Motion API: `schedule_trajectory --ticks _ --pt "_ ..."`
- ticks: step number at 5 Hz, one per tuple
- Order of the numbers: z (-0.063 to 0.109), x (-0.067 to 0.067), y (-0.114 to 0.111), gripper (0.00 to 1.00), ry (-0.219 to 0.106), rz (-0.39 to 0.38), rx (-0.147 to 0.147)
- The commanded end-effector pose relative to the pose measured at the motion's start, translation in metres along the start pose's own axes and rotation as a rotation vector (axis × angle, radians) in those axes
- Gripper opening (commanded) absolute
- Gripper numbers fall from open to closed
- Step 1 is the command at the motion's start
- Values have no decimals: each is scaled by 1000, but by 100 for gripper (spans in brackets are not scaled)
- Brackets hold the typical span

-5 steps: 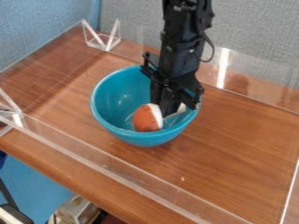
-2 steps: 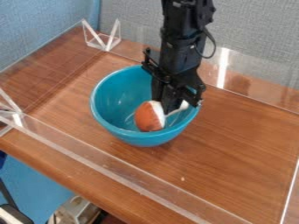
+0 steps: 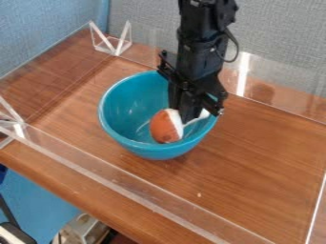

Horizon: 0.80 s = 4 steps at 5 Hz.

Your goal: Remove the mushroom from inside the blue bowl and put it on the table

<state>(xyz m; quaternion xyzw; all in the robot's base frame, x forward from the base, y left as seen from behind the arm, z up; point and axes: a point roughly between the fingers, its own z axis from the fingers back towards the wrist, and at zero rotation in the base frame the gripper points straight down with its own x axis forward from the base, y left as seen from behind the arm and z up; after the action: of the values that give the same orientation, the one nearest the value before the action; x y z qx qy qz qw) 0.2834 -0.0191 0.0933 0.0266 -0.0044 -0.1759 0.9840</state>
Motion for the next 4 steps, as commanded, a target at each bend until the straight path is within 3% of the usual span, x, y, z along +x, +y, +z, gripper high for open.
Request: schedule_trajectory --ticks 1,4 --pt "24 3 -4 0 -91 -15 20" --pt "38 3 -15 0 -143 -41 22"
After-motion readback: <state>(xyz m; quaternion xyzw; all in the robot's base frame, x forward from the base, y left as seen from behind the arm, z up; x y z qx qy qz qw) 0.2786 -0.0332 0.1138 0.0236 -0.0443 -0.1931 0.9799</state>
